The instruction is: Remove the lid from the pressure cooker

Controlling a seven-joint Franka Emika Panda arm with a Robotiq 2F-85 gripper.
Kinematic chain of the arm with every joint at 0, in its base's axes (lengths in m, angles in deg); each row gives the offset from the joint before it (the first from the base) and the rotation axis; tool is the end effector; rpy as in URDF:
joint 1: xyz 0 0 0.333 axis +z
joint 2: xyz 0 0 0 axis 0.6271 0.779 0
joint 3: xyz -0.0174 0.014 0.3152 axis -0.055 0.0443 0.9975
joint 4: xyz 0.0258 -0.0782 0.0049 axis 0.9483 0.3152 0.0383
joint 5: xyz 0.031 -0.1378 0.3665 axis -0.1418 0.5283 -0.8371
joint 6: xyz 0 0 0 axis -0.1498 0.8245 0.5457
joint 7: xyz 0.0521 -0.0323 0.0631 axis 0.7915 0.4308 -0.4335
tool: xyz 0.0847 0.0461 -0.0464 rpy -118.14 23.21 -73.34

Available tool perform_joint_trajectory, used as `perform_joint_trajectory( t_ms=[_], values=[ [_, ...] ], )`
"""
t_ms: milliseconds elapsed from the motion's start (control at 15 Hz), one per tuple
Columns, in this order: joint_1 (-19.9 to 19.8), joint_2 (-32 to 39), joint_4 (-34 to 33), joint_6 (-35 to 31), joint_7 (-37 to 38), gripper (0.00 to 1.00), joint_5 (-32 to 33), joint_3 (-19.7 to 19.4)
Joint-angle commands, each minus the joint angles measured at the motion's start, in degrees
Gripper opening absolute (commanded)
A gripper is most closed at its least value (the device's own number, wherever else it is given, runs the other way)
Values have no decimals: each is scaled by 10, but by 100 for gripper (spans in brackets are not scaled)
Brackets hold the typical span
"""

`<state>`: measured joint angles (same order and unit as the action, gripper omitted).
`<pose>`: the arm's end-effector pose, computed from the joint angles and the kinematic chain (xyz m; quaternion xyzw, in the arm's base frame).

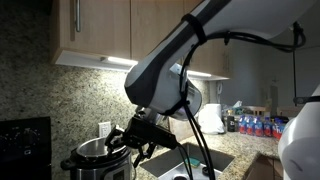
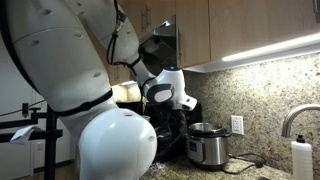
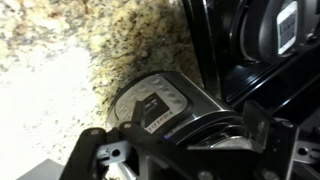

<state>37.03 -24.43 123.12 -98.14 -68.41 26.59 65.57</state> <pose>0.3528 0.1541 0.3748 -0.9352 0.2249 -0.1798 0.2061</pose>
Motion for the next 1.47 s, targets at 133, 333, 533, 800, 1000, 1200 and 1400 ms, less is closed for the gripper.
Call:
perform_joint_trajectory(
  t_ms=[133, 333, 533, 800, 1000, 1200, 1400],
  values=[
    [-158, -104, -38, 237, 153, 100, 265, 61],
    [-164, -116, -99, 375, 173, 100, 414, 10],
    [-118, -127, -172, 513, 161, 100, 538, -79],
    [-61, -129, -261, 635, 139, 100, 577, -159],
    [-44, -130, -259, 625, 159, 100, 576, -173],
    [-43, -128, -260, 626, 159, 100, 576, -173],
    [-43, -127, -260, 626, 159, 100, 576, -173]
  ],
)
